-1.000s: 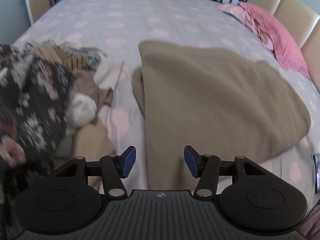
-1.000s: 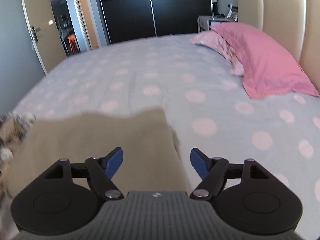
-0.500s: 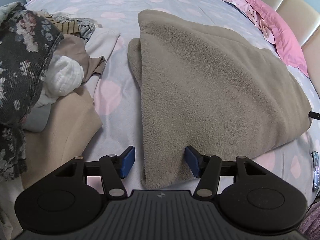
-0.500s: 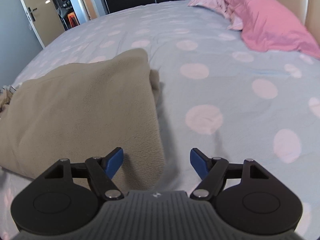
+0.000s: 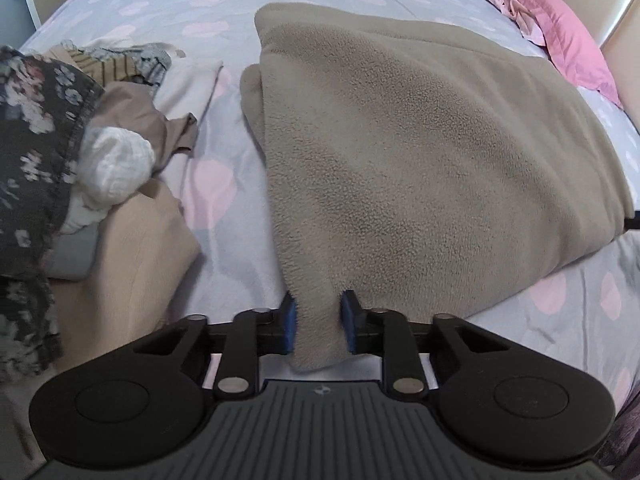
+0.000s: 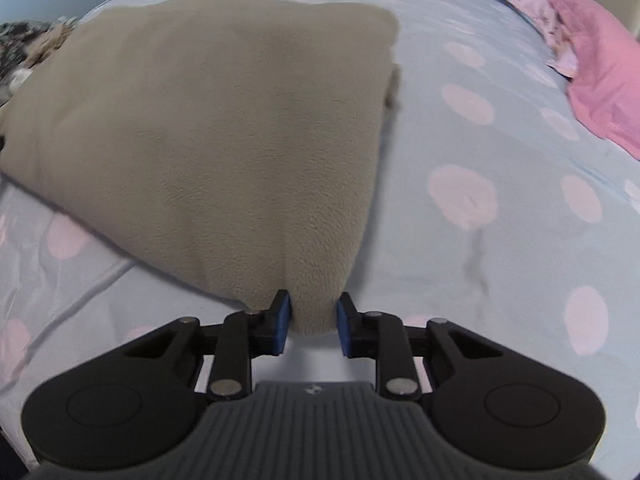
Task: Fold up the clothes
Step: 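Open both tools, release the folded jacket, then grasp its edge with the left tool, then grasp the folded fleece edge with the left tool while the right tool grasps beside it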
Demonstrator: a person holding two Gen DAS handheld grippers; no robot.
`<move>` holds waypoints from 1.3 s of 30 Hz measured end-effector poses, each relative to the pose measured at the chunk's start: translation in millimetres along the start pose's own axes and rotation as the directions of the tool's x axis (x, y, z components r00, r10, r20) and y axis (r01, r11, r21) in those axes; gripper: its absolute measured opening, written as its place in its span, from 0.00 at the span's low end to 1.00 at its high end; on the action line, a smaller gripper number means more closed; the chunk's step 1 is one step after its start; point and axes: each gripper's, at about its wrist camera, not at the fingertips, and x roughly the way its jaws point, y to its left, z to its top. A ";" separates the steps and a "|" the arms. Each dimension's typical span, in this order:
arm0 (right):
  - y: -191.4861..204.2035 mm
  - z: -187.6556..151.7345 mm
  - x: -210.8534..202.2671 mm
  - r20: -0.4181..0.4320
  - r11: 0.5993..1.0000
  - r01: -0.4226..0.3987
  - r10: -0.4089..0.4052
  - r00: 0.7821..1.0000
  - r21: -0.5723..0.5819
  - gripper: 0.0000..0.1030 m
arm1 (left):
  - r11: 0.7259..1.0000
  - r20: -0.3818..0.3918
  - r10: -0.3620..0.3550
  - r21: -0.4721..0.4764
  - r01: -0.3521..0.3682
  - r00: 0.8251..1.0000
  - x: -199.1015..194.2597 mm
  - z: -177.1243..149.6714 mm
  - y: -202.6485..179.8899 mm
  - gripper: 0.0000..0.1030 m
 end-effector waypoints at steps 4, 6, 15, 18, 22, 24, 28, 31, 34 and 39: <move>-3.7 3.2 -12.7 0.024 0.999 0.039 -0.040 0.999 0.024 0.25 | 1.000 0.031 0.005 -0.017 -0.004 1.000 -12.9 -2.4 6.3 0.15; -9.3 5.5 -18.4 0.024 0.993 0.097 -0.099 0.995 0.064 0.17 | 0.999 0.050 0.014 -0.030 -0.012 0.999 -19.4 -4.0 8.3 0.15; -41.6 4.6 -41.6 0.149 0.907 -0.068 0.006 0.989 0.416 0.59 | 0.971 0.159 -0.081 -0.209 0.113 0.984 -39.9 -5.3 26.4 0.61; -33.9 14.5 -27.5 0.132 0.878 -0.105 0.048 0.990 0.466 0.64 | 0.964 0.103 -0.101 -0.235 0.123 0.990 -23.5 -6.5 23.8 0.61; -28.1 13.1 -4.8 0.060 0.878 -0.092 0.072 0.996 0.470 0.65 | 0.959 0.000 -0.129 -0.254 0.124 0.992 3.5 -11.2 22.4 0.61; -26.9 11.6 7.6 0.022 0.876 -0.088 0.088 0.996 0.474 0.65 | 0.958 -0.034 -0.127 -0.264 0.114 0.991 14.9 -11.0 22.4 0.61; -25.6 7.9 25.4 -0.008 0.849 -0.093 0.114 0.993 0.520 0.65 | 0.948 -0.056 -0.142 -0.295 0.120 0.988 31.0 -7.0 25.3 0.62; -22.5 6.3 40.5 -0.014 0.820 -0.114 0.148 0.989 0.561 0.65 | 0.943 -0.049 -0.149 -0.307 0.127 0.988 36.3 -4.8 27.7 0.62; -13.3 10.0 50.3 -0.012 0.837 -0.103 0.130 0.991 0.537 0.67 | 0.946 -0.041 -0.147 -0.296 0.129 0.988 38.5 -3.8 26.3 0.62; -3.8 18.9 50.7 0.006 0.854 -0.091 0.103 0.995 0.513 0.46 | 0.961 -0.011 -0.132 -0.246 0.126 0.991 30.0 0.7 17.5 0.36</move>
